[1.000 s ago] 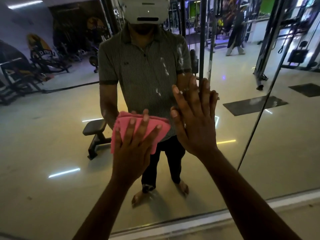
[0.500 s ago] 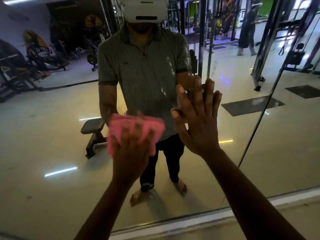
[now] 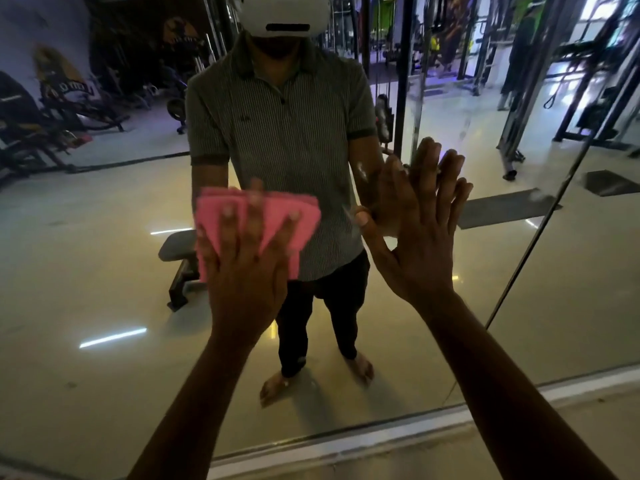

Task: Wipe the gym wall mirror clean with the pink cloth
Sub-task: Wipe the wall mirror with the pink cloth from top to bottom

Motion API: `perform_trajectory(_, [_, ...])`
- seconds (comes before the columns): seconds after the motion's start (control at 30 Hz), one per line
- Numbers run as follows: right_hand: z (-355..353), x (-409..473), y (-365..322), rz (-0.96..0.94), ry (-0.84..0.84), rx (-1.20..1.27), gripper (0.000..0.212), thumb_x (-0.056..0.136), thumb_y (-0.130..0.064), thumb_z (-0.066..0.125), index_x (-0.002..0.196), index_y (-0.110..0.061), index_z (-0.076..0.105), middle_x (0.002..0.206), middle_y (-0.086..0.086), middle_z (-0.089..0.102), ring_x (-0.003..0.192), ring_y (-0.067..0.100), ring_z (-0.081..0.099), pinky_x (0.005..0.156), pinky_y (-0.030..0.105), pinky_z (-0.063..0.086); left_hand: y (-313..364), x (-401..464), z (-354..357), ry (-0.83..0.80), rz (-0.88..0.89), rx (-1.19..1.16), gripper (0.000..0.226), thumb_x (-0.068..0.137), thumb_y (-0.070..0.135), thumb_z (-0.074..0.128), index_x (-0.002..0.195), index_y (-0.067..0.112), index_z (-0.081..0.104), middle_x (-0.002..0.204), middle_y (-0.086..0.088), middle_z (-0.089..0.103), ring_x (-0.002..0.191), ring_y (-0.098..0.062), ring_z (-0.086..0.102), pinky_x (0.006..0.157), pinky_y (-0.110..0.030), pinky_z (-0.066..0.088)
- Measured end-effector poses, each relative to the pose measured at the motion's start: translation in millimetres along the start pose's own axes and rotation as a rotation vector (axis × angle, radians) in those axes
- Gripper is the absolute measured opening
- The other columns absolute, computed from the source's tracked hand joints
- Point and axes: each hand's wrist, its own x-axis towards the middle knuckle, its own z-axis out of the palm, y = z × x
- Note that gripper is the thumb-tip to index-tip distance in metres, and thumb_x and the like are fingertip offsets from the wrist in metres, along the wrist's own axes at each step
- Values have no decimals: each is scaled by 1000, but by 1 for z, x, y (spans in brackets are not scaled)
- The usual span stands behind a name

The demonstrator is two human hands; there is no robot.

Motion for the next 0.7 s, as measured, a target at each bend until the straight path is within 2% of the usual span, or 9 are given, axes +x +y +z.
perform_trajectory(0.07, [0, -2, -4, 27, 14, 11, 83, 105, -44, 73, 169, -5, 36, 179, 30, 11, 165, 56, 2, 129, 76, 4, 7, 26, -3, 94, -204, -43, 65, 116, 46, 41, 172, 37, 11, 180, -13, 5, 165, -46, 3, 130, -64, -12])
perform_trajectory(0.1, [1, -3, -6, 38, 16, 15, 85, 105, -44, 73, 169, -5, 34, 179, 29, 9, 166, 54, 0, 130, 76, 3, 15, 28, 0, 97, -204, -46, 65, 116, 46, 41, 172, 36, 10, 180, -14, 5, 165, -46, 1, 130, -64, -13])
perform_trajectory(0.2, [-1, -5, -7, 60, 27, 22, 92, 104, -51, 70, 171, -6, 29, 182, 20, -2, 168, 44, -10, 131, 74, 1, 30, -3, 14, -20, 97, -28, 74, 113, 44, 42, 174, 36, 1, 182, -5, -9, 167, -36, -9, 132, -63, -11])
perform_trajectory(0.27, [-1, -5, -5, 75, 36, 23, 98, 101, -54, 72, 172, -5, 25, 181, 16, -5, 168, 39, -11, 131, 74, 1, 15, -15, 11, -73, 221, 23, 76, 110, 44, 45, 174, 35, 4, 182, -4, -8, 168, -35, -8, 132, -63, -10])
perform_trajectory(0.3, [-2, -5, -3, 87, 34, 24, 101, 101, -56, 72, 172, -4, 23, 181, 20, -4, 168, 42, -9, 131, 74, 3, 9, -6, 5, -63, 200, 9, 71, 111, 45, 44, 173, 36, 9, 182, -4, -5, 168, -34, -7, 131, -64, -9])
perform_trajectory(0.37, [-3, -4, -1, 101, 21, 27, 102, 101, -59, 71, 172, -3, 22, 181, 25, 1, 169, 45, -4, 131, 74, 5, 7, 27, -9, 29, 32, -50, 61, 114, 45, 42, 170, 35, 19, 180, -6, 4, 167, -37, -3, 130, -68, -6])
perform_trajectory(0.47, [-4, -5, 0, 98, 10, 16, 100, 102, -59, 69, 172, -5, 23, 182, 24, 4, 169, 45, -2, 131, 73, 6, 24, 56, -10, 135, -122, -91, 59, 116, 46, 39, 171, 33, 20, 180, -9, 12, 165, -40, 1, 130, -68, -6])
perform_trajectory(0.6, [-9, -8, 3, 91, 5, 26, 92, 105, -54, 65, 173, -6, 24, 182, 24, 3, 169, 44, -4, 131, 73, 7, 41, 4, 19, 7, 61, -52, 81, 108, 43, 51, 173, 38, 3, 183, -2, -3, 168, -32, -10, 131, -60, -13])
perform_trajectory(0.7, [-17, -10, 11, 100, 20, 47, 90, 107, -49, 62, 174, -12, 15, 182, 23, 0, 169, 42, -7, 131, 74, 7, 40, -9, 16, -28, 91, -44, 82, 106, 42, 51, 173, 37, 6, 183, 1, -6, 168, -32, -7, 132, -62, -10])
